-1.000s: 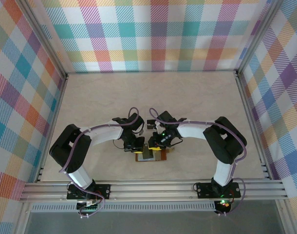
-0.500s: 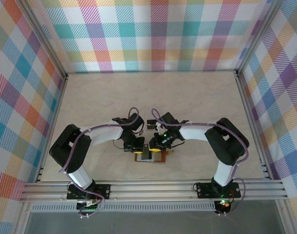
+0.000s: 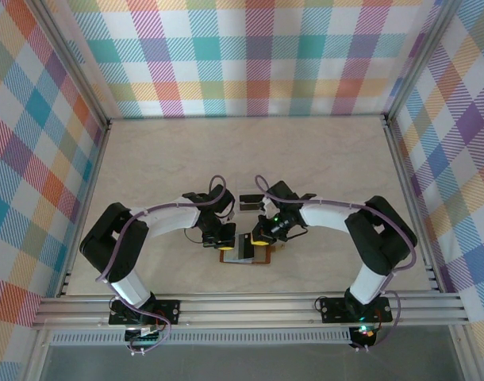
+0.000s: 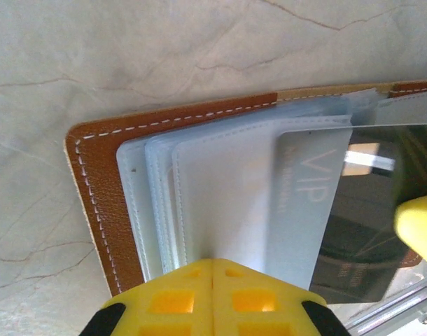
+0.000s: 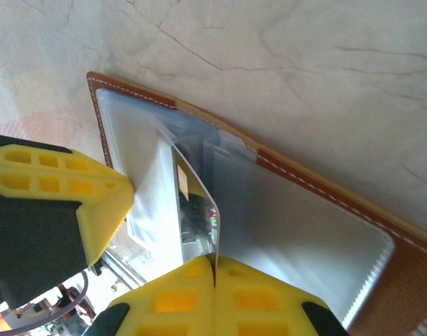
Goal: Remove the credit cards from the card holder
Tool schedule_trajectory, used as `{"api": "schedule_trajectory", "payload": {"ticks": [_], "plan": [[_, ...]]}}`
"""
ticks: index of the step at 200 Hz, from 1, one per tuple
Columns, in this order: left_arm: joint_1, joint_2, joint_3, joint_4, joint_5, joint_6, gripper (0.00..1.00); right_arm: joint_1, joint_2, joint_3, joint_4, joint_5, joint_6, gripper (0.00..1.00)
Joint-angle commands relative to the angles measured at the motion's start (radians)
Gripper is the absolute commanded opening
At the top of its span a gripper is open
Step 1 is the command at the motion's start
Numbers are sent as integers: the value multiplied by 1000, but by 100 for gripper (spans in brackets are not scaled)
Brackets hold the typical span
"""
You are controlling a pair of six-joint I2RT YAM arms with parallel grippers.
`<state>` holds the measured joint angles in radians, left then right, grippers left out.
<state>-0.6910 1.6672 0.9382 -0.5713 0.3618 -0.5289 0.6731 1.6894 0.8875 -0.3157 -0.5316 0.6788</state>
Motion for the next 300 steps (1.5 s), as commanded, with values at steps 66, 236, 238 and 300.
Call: {"api": "schedule_trajectory", "payload": {"ticks": [66,236,238,300], "plan": [[-10,-73,-20,-10,-51,-85,14,-9,-129,162,-334,209,-173,0],[127,-140,-109,23,-12,6,11,-11,97,716,-629,509,-1526,0],[127,-139,-112,27,-9,6,11,-11,105,727,-635,514,-1535,0],[120,-138,-186,98,41,-12,11,-10,318,1001,-795,522,-1677,0]]}}
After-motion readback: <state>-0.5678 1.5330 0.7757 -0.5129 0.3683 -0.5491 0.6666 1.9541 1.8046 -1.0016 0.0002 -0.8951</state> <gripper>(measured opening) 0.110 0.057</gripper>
